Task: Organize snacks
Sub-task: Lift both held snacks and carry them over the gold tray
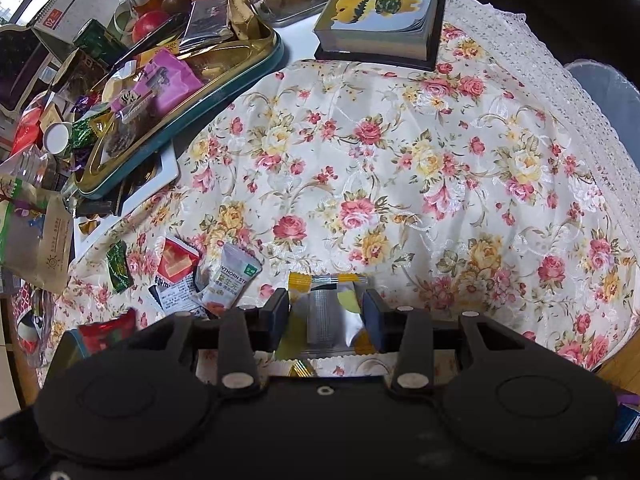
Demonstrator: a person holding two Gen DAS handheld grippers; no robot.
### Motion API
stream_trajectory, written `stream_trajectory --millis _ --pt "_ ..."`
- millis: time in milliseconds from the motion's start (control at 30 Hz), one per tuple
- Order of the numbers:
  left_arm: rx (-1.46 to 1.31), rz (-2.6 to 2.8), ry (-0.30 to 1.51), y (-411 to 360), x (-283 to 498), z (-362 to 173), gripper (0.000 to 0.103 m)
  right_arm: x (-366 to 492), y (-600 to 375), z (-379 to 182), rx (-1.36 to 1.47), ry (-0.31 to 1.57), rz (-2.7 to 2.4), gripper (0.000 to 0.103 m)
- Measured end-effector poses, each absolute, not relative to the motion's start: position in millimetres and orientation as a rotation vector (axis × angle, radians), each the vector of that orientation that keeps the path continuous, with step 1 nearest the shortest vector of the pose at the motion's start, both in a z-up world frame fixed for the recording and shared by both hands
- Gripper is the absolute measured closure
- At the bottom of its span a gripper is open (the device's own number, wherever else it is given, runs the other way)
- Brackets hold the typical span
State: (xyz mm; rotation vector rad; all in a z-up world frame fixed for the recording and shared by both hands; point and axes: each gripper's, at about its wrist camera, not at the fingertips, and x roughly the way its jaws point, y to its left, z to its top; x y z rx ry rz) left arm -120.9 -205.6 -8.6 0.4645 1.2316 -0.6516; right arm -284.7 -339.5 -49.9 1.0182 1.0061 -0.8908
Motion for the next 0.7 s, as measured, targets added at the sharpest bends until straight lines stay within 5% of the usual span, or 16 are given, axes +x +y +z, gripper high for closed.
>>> stream_trajectory --millis 700 --pt "0.388 -0.488 1.217 -114.1 -53.2 15.2 0.056 -213.1 -285.8 -39.1 0.926 1.026 -0.830 0.060"
